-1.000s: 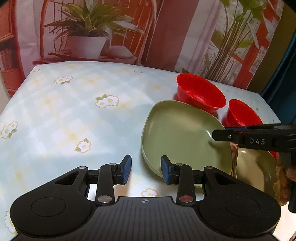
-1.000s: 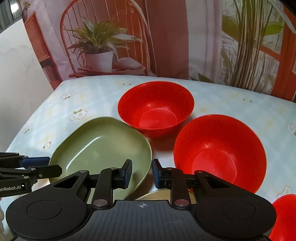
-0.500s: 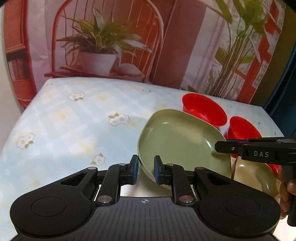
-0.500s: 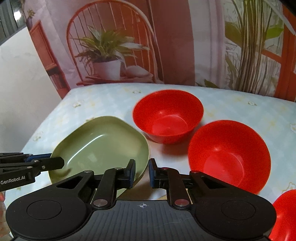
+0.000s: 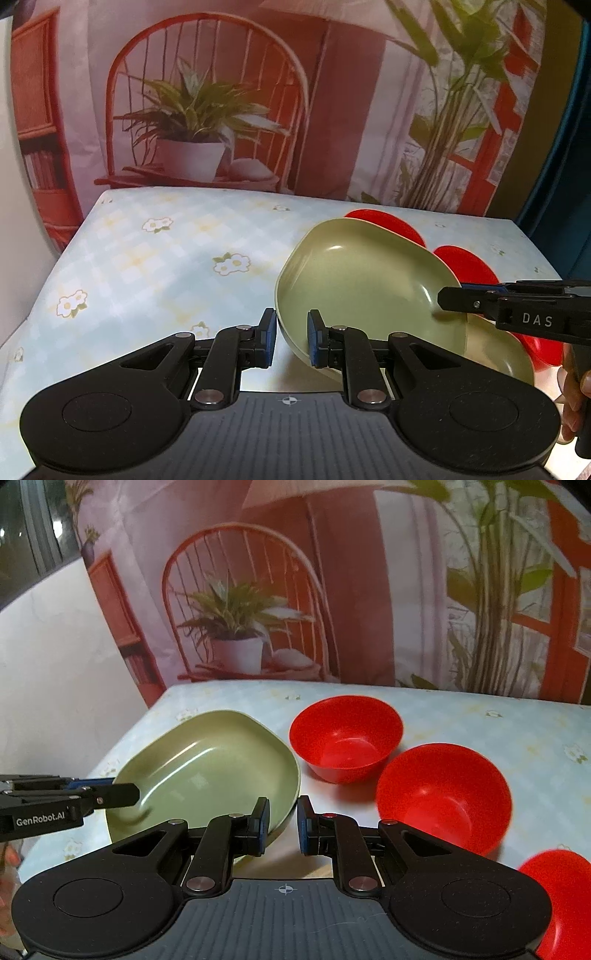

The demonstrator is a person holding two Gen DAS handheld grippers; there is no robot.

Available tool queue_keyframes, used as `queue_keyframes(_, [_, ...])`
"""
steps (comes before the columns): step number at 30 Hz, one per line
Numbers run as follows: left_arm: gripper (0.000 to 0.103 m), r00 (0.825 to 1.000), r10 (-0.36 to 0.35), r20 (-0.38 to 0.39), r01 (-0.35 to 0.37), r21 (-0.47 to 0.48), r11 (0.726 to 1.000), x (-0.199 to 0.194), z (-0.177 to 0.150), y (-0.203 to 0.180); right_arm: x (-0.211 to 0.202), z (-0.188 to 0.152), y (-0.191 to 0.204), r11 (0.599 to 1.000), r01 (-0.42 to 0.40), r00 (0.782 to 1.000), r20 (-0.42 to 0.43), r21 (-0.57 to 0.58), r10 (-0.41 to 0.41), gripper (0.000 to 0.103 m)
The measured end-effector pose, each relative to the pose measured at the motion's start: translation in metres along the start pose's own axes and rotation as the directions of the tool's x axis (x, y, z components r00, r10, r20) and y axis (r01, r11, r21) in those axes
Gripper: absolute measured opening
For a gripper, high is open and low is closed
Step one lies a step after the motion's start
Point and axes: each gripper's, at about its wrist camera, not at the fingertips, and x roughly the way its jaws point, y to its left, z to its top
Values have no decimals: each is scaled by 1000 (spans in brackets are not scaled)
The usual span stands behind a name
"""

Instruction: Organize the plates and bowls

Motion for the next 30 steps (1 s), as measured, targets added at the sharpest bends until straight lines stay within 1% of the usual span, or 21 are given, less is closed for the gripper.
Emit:
queue_keyframes(6, [19,1000,-11,13,11,23,1000,-12,-1,-22,-29,-7,-9,1000,12,999,44,5,-12,15])
queue_keyframes(14, [19,999,-38,24,36,69,997,-25,-5,-59,-72,-22,-28,999,26,995,98,40,-30,15])
queue_keyframes(24, [19,997,-74,-5,74,119,990,-20,-13,-98,-107,-44,-62,993,48,988,138,110,-63,15])
queue_keyframes(30, [19,995,-99,-19,101,115,988,-13,-17,-109,-116,-55,-78,989,60,986,149,138,-80,15])
